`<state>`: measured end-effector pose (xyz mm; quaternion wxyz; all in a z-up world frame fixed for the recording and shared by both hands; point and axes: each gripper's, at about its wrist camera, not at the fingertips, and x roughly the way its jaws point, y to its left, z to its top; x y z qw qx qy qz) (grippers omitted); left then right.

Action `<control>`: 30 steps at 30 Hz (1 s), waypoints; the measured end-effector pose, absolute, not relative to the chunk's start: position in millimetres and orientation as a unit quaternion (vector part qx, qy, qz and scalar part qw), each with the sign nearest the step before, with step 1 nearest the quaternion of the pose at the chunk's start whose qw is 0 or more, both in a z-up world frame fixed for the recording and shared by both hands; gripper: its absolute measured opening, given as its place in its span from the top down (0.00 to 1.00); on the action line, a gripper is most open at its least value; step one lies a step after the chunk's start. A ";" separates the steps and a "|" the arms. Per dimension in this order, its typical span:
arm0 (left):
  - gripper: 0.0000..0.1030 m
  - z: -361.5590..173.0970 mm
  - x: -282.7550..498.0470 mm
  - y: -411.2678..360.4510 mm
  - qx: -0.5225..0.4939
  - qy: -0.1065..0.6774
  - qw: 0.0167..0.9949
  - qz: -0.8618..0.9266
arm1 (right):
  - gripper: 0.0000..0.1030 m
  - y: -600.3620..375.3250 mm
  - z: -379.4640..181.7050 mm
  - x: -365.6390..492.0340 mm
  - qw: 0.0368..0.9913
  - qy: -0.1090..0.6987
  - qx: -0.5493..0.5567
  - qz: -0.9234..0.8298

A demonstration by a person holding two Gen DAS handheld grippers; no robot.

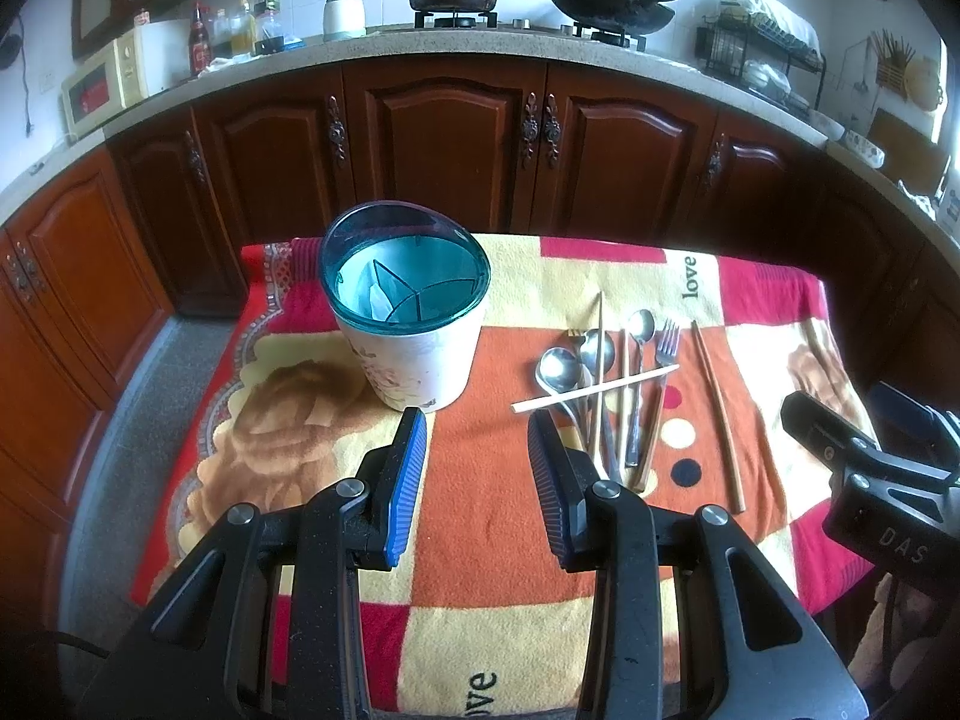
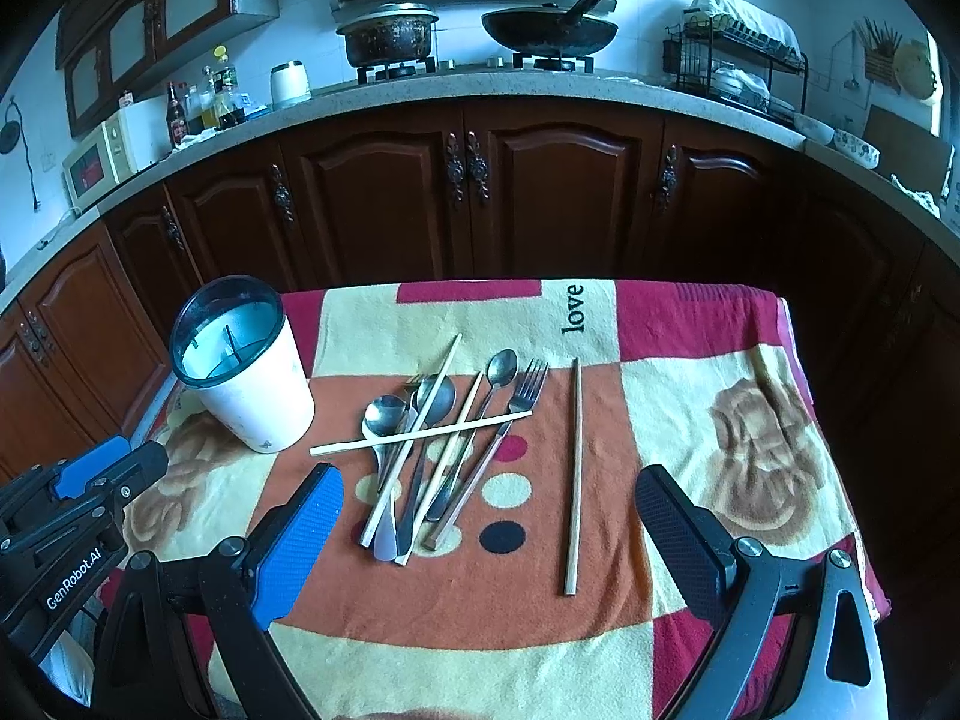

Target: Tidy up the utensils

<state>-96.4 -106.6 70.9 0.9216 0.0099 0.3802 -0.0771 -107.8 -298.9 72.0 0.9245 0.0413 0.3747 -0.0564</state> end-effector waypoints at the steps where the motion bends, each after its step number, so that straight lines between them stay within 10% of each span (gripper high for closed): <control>1: 0.67 70.4 -95.7 -107.1 0.010 0.381 0.921 -0.077 | 0.06 -299.3 71.6 -107.6 0.924 0.375 0.042 -0.056; 30: 0.67 46.7 -74.1 -108.3 0.008 0.413 0.907 -0.089 | 0.06 -325.7 31.9 -88.4 0.910 0.405 0.067 -0.053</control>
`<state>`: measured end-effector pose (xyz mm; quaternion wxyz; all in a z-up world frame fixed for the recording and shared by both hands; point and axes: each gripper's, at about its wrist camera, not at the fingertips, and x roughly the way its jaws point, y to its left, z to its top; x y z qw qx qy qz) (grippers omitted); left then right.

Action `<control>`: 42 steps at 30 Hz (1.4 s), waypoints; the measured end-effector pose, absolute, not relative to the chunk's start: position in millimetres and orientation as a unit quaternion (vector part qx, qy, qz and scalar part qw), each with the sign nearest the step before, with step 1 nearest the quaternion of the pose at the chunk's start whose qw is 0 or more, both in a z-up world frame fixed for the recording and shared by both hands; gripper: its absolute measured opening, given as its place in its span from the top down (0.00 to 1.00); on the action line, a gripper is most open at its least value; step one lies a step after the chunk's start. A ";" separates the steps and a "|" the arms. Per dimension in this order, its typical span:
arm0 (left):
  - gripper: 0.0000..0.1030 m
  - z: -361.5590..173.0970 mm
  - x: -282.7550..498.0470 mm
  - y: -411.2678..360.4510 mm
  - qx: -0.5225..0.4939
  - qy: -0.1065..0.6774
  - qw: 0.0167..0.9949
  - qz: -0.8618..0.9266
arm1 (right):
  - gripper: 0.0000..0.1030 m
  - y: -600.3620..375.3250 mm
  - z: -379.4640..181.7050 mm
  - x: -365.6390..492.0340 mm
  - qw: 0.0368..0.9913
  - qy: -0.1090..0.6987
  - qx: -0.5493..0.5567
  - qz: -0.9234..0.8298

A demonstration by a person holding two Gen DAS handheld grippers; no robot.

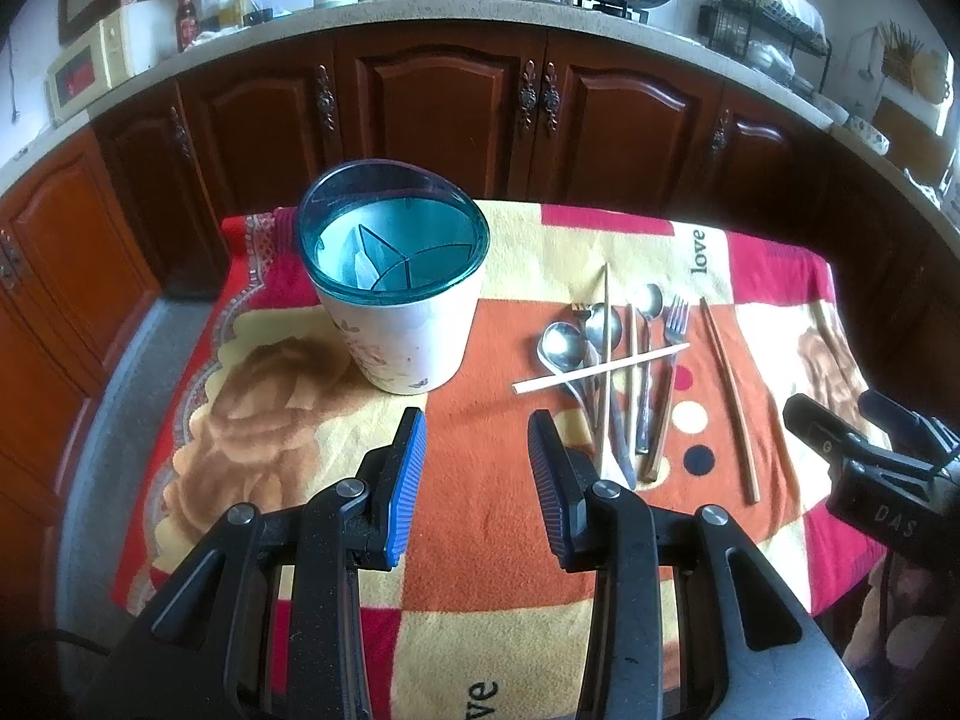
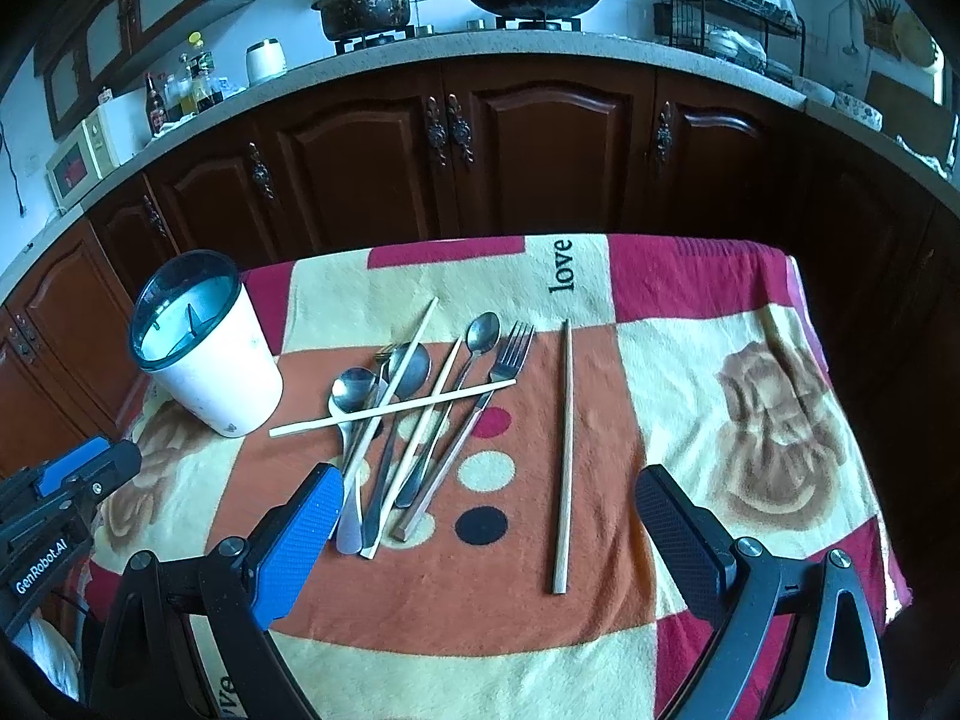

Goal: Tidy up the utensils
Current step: 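Lower the right tool onto a wooden chopstick and close its fingers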

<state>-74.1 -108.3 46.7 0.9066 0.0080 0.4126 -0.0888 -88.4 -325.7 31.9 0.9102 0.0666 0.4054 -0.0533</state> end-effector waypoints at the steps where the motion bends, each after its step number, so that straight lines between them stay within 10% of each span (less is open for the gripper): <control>1: 0.67 45.8 -73.5 -108.1 0.007 0.414 0.906 -0.091 | 0.06 -328.7 29.0 -86.6 0.909 0.407 0.072 -0.051; 6: 0.67 43.0 -68.4 -108.0 -0.001 0.417 0.902 -0.110 | 0.08 -345.8 15.0 -74.2 0.906 0.409 0.105 -0.027; 13: 0.67 36.9 -64.0 -112.2 -0.001 0.424 0.898 -0.118 | 0.50 -365.6 -16.5 -36.1 0.863 0.436 0.250 0.058; 32: 0.67 22.8 -45.0 -97.1 -0.015 0.437 0.894 -0.103 | 0.61 -356.3 -73.9 51.7 0.768 0.493 0.406 0.057; 42: 0.67 23.0 -44.2 -99.1 -0.011 0.440 0.892 -0.102 | 0.97 -344.3 -77.1 63.2 0.788 0.485 0.372 0.071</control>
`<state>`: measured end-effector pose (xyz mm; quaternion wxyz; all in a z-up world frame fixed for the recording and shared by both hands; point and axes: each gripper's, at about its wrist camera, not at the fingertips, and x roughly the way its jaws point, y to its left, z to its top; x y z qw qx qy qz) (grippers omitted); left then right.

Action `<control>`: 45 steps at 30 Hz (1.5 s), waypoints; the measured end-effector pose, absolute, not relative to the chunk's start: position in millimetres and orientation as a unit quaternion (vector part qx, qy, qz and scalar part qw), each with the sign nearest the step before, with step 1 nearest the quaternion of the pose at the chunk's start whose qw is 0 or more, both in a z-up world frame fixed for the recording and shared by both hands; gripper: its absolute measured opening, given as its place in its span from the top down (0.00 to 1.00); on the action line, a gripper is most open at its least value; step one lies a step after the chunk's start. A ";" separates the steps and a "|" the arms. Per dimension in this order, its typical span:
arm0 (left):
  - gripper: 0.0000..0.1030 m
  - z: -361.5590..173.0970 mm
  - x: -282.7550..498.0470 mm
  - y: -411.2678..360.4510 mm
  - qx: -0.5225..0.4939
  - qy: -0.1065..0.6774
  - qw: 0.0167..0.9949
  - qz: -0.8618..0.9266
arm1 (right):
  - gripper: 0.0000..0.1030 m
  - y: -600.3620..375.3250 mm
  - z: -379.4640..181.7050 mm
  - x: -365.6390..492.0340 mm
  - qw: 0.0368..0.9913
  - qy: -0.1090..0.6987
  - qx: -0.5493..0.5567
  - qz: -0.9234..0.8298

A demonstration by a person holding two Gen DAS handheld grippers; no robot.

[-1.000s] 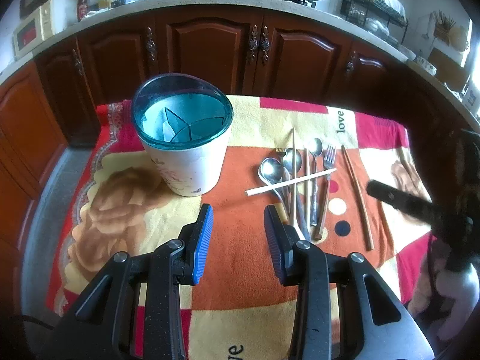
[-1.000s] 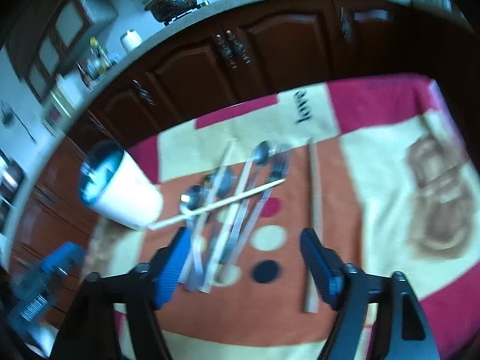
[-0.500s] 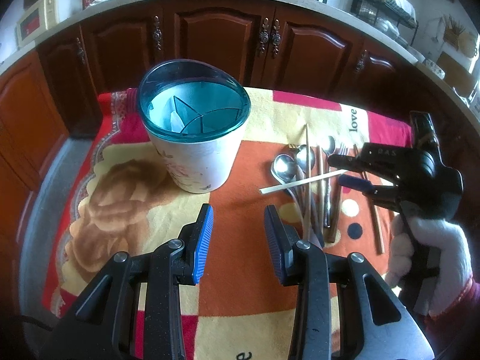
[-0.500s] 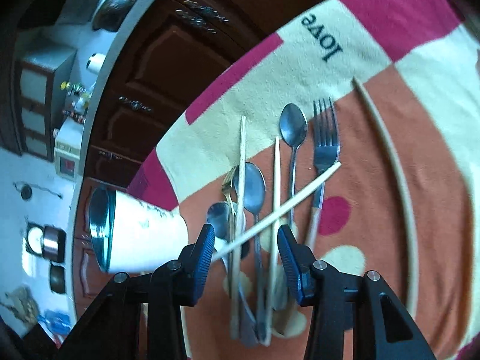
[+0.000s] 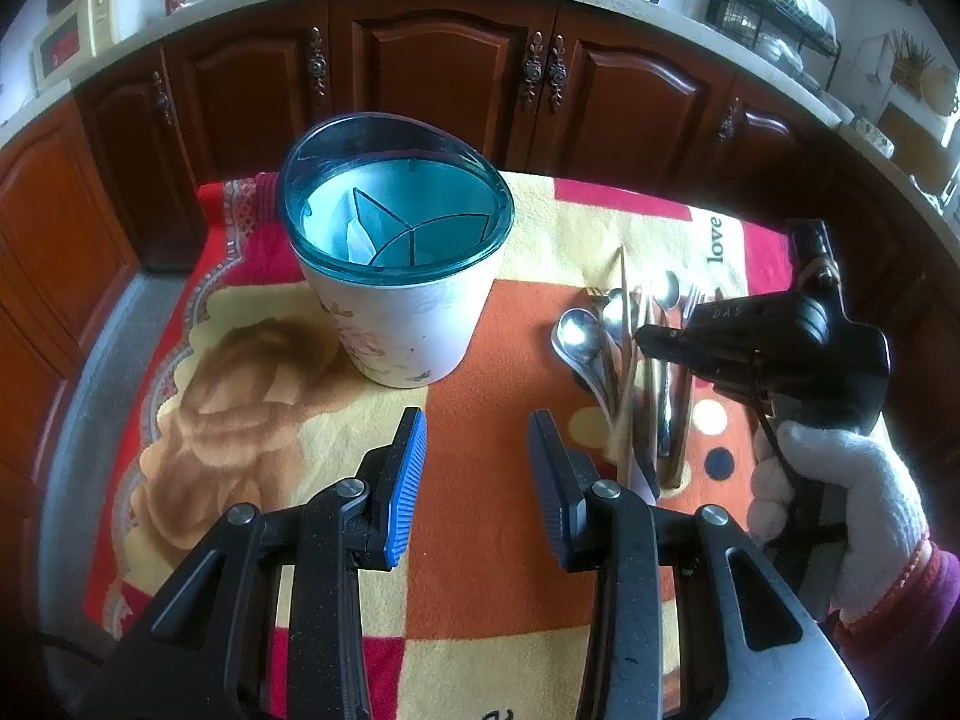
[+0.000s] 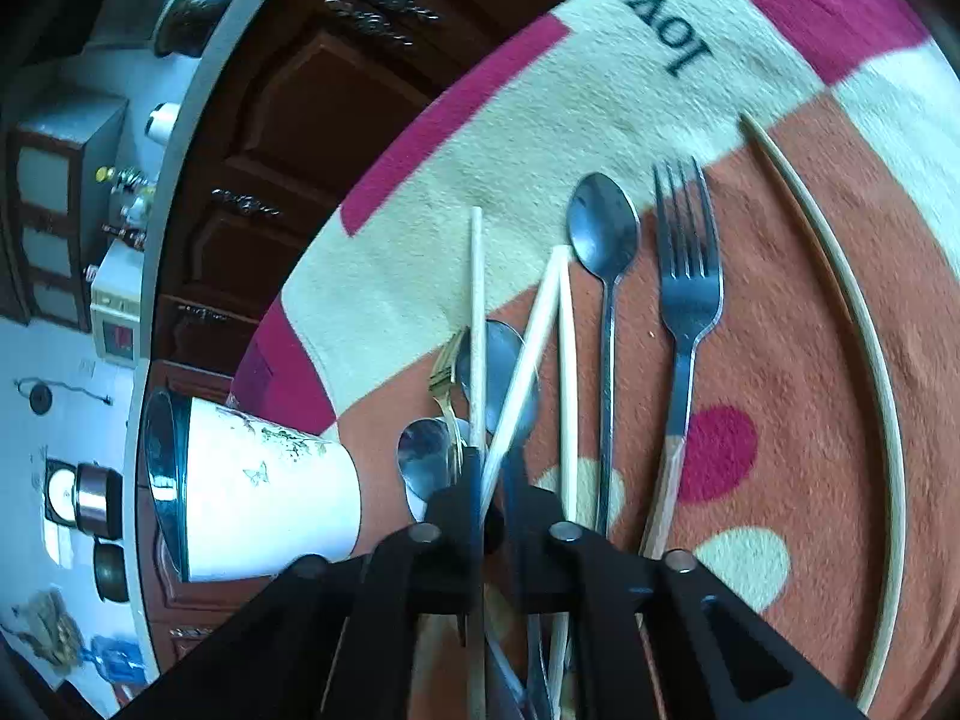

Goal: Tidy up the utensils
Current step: 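Lower the right tool onto a wooden chopstick and close its fingers, then grasp a second wooden chopstick with the left tool while the right tool holds its chopstick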

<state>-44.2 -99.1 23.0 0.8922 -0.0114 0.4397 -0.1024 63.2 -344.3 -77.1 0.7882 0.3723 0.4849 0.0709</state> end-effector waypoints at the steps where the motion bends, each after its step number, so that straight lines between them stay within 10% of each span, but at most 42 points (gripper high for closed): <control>1: 0.67 23.4 -43.6 -99.7 -0.010 0.439 0.892 -0.103 | 0.98 -344.6 -74.7 61.9 0.792 0.483 0.366 0.076; 9: 0.67 30.2 -40.9 -114.3 -0.006 0.433 0.894 -0.116 | 0.98 -365.4 -65.2 53.0 0.798 0.477 0.359 0.081; 15: 0.67 28.8 -41.7 -115.6 0.002 0.435 0.893 -0.114 | 0.66 -356.5 -68.3 65.8 0.803 0.504 0.308 0.074; 29: 0.67 21.6 -39.1 -108.2 -0.007 0.443 0.890 -0.108 | 0.76 -318.9 -71.5 92.0 0.812 0.563 0.143 0.053; 33: 0.67 22.0 -39.8 -108.5 -0.005 0.442 0.890 -0.108 | 0.80 -316.2 -75.5 92.5 0.816 0.561 0.134 0.050; 34: 0.67 22.1 -39.3 -108.6 -0.005 0.442 0.890 -0.108 | 0.94 -316.2 -75.0 91.6 0.816 0.558 0.140 0.056; 45: 0.67 29.4 -33.0 -137.6 0.007 0.441 0.886 -0.143 | 0.97 -372.2 -48.5 50.0 0.828 0.517 0.191 0.101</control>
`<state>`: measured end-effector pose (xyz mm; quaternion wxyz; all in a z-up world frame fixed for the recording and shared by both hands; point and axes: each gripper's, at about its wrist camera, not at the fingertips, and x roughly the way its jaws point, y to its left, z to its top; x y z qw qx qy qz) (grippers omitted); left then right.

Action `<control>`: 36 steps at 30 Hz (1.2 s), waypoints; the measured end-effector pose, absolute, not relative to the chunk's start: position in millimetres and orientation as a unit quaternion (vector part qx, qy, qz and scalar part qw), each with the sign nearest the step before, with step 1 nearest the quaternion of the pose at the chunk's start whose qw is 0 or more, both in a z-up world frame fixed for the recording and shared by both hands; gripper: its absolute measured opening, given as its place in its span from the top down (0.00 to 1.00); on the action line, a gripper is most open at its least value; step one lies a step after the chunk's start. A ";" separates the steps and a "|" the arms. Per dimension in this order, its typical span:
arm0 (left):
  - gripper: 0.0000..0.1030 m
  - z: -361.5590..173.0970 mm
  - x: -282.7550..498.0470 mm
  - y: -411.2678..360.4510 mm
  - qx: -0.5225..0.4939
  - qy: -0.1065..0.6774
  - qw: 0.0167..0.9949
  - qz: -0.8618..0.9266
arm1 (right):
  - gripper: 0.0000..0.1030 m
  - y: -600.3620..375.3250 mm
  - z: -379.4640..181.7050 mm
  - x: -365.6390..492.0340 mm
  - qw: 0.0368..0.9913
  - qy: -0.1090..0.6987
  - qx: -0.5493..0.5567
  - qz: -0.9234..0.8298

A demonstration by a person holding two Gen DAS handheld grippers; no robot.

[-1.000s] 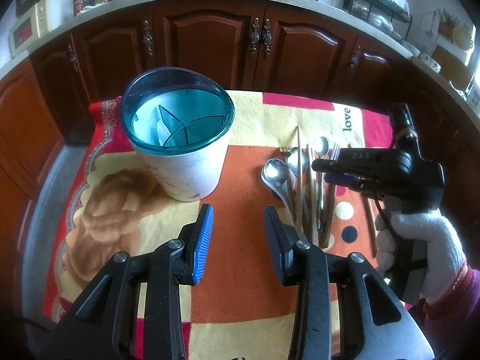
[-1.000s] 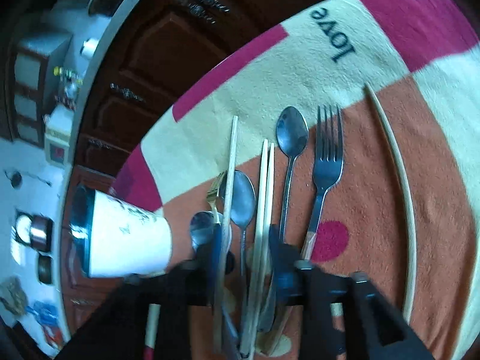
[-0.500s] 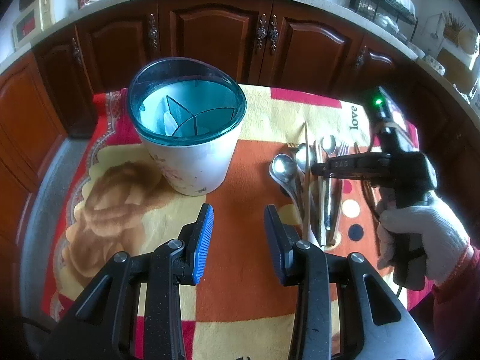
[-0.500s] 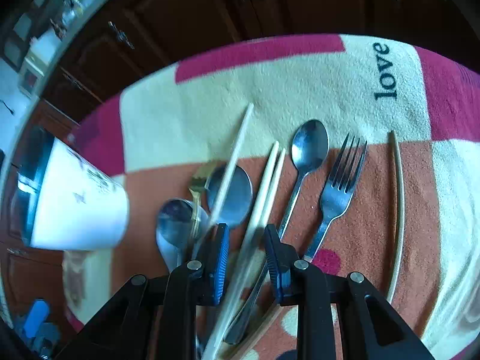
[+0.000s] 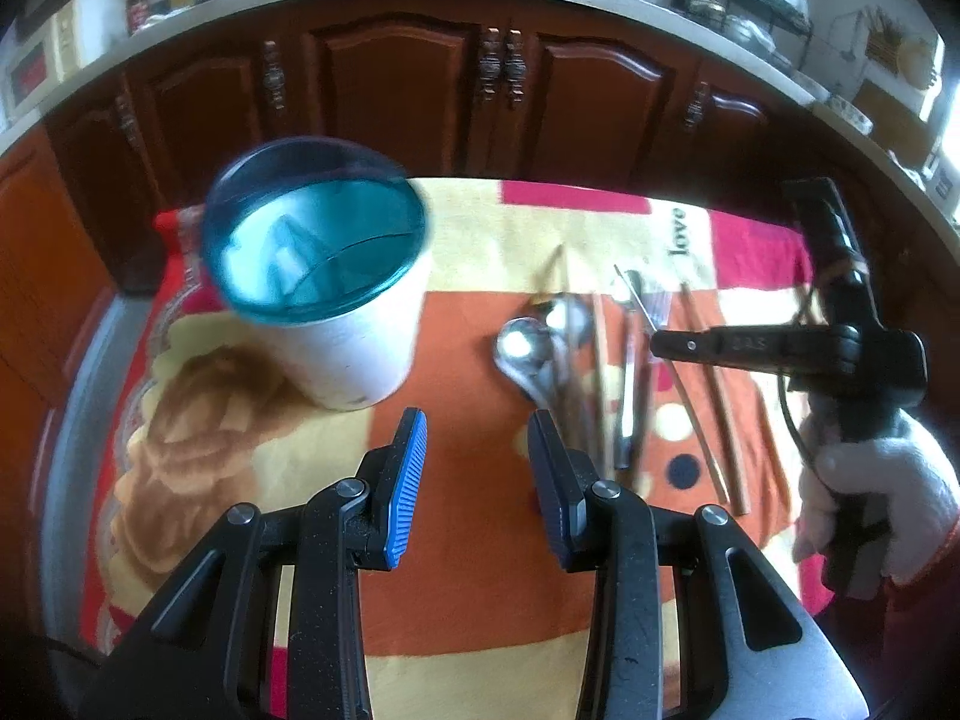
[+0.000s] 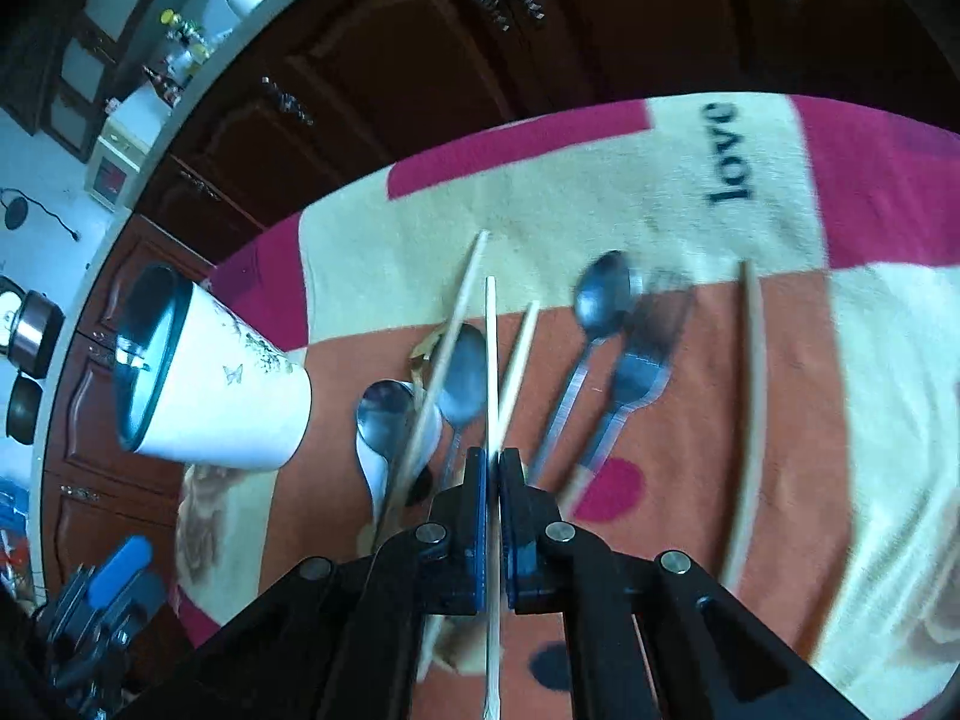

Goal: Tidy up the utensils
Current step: 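Grasp a second wooden chopstick with the left tool while the right tool holds its chopstick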

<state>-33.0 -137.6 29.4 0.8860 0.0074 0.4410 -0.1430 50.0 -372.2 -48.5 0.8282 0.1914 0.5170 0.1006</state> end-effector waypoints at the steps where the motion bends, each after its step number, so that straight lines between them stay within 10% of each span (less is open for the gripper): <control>1: 0.67 30.8 -30.1 -142.5 0.006 0.443 0.883 -0.151 | 0.96 -380.6 -46.2 46.4 0.830 0.515 0.190 0.095; 32: 0.67 -45.1 149.0 -277.6 0.086 0.562 0.810 -0.144 | 0.92 -466.4 -77.4 48.3 0.820 0.540 0.186 0.035; 36: 0.89 -55.7 151.4 -286.4 0.104 0.567 0.806 -0.137 | 0.92 -461.8 -76.7 46.3 0.832 0.527 0.168 0.042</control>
